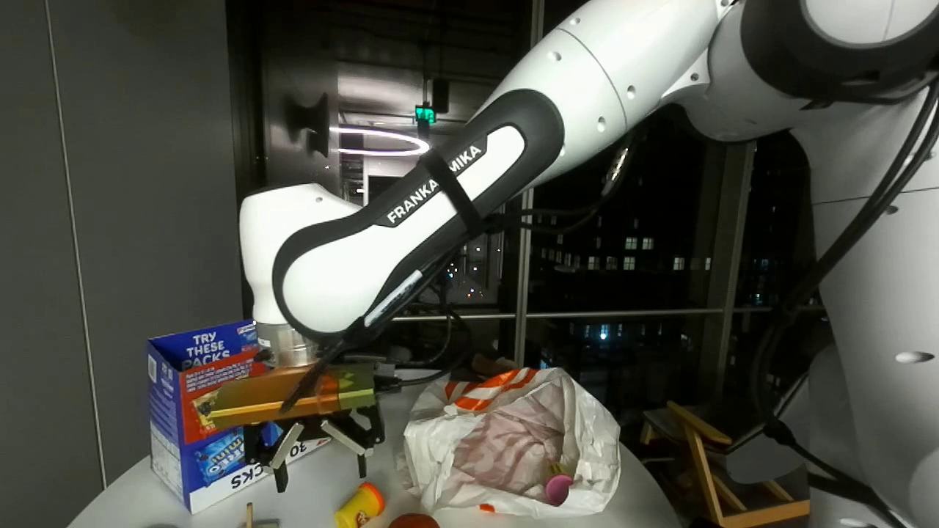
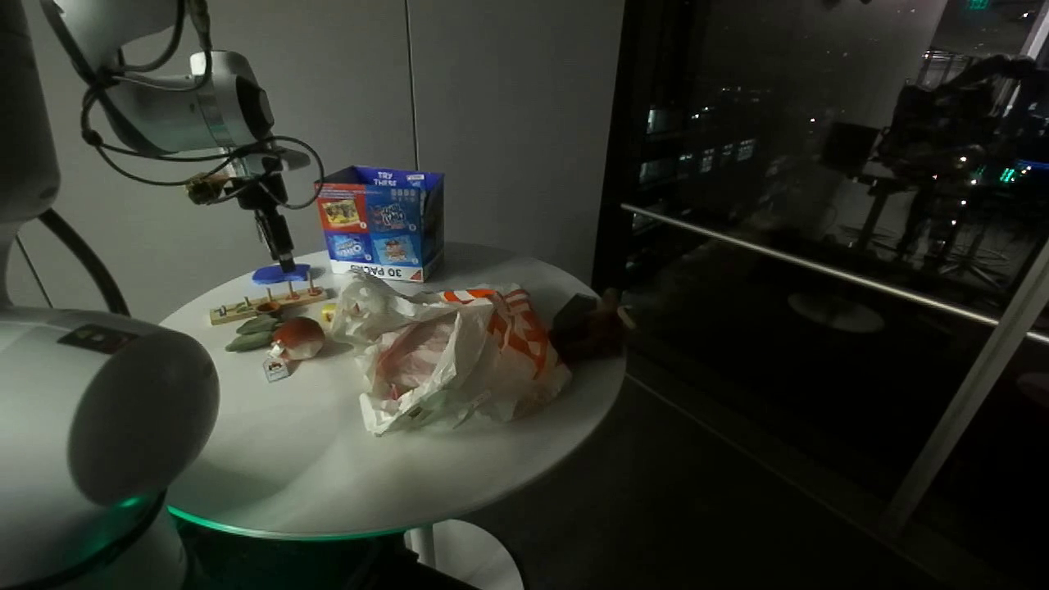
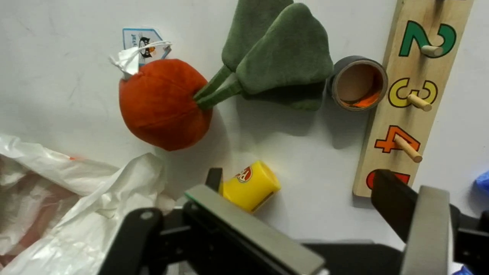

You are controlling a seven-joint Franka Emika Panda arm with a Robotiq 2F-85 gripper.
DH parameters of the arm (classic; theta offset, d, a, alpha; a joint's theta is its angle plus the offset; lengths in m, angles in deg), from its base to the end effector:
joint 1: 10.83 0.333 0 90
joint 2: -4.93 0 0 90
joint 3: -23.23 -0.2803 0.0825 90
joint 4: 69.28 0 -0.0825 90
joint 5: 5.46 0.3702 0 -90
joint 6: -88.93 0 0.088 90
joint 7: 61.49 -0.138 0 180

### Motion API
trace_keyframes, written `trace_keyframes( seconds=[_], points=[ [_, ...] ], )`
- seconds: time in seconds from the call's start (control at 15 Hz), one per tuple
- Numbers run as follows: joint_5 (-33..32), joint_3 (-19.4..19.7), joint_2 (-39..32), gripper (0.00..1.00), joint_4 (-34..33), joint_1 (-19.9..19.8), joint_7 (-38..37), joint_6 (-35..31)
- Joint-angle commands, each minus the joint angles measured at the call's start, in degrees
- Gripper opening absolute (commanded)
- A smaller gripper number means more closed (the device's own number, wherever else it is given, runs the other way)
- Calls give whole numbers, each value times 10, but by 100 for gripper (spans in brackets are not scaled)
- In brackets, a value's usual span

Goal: Put the yellow containers and radish in the plastic bag.

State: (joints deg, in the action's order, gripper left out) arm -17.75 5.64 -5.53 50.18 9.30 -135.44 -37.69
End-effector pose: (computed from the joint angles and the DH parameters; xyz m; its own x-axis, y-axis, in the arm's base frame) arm 0.4426 0.3268 0.2816 0.8740 -0.4773 0.0916 -0.4842 -0.8712 0.0812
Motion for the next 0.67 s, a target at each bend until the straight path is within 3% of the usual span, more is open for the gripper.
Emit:
trace_keyframes(
  seconds=[0.0, 0.6],
  points=[
    [39, 20, -3, 100, 1, 3, -67, -19],
    [72, 50, -33, 100, 43, 1, -203, -72]
  ],
)
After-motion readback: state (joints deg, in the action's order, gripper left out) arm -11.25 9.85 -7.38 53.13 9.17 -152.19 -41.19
